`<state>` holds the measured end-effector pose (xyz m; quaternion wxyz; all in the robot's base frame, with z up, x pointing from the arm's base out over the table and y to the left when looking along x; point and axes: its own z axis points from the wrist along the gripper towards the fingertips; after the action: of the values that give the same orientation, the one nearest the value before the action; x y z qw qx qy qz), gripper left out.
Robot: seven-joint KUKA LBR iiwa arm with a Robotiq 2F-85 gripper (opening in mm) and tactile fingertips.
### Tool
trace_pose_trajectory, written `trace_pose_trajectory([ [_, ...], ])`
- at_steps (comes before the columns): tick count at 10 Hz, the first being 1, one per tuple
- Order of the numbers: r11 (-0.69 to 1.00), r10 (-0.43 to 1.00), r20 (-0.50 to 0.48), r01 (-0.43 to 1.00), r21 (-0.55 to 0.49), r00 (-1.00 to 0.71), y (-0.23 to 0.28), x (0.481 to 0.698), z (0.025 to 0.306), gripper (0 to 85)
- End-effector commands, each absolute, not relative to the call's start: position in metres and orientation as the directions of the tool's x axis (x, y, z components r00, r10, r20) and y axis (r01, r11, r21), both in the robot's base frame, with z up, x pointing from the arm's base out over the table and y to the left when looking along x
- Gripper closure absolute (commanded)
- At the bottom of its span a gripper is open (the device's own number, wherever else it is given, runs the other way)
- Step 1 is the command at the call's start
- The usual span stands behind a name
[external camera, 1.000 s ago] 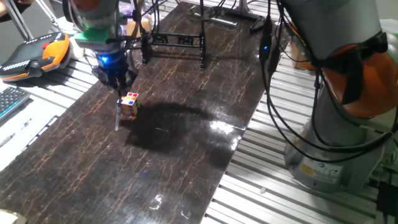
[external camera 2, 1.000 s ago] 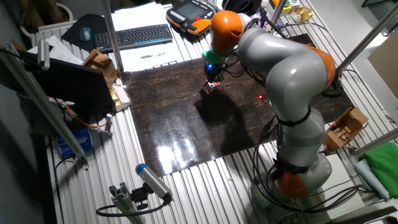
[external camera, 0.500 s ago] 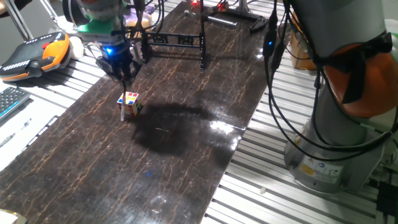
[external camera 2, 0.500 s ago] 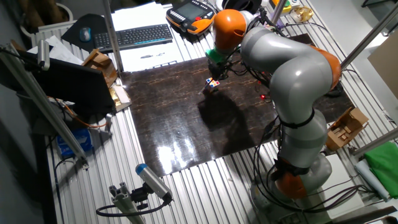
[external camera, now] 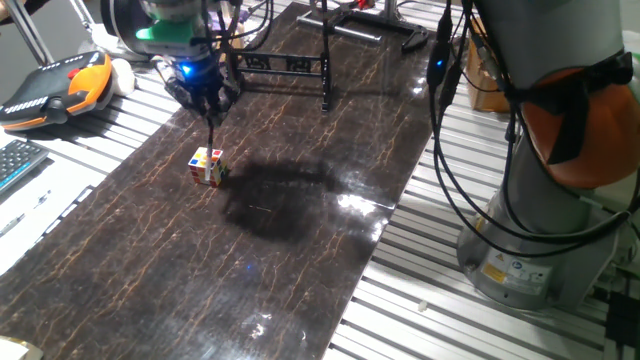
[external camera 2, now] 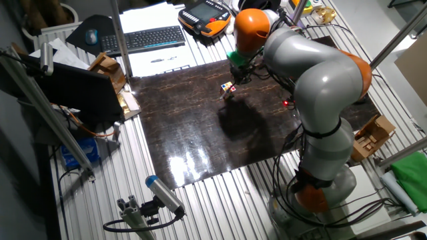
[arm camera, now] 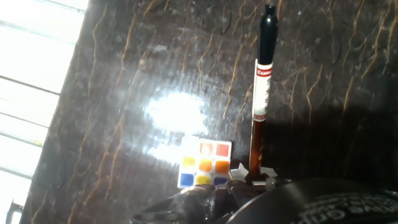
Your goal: Place the brush on the pen rack
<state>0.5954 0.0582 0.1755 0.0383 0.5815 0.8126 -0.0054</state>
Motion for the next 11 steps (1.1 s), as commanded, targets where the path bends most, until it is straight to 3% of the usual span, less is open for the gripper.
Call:
trace_pose_trajectory([
  [1, 0.324, 0.945, -0.067, 0.945, 0.036, -0.321, 0.0579, 0.5953, 0.1755, 84.3],
  [11, 0.516, 0.854, -0.097, 0.856, 0.028, -0.512, 0.0579, 0.5953, 0.1755, 84.3],
])
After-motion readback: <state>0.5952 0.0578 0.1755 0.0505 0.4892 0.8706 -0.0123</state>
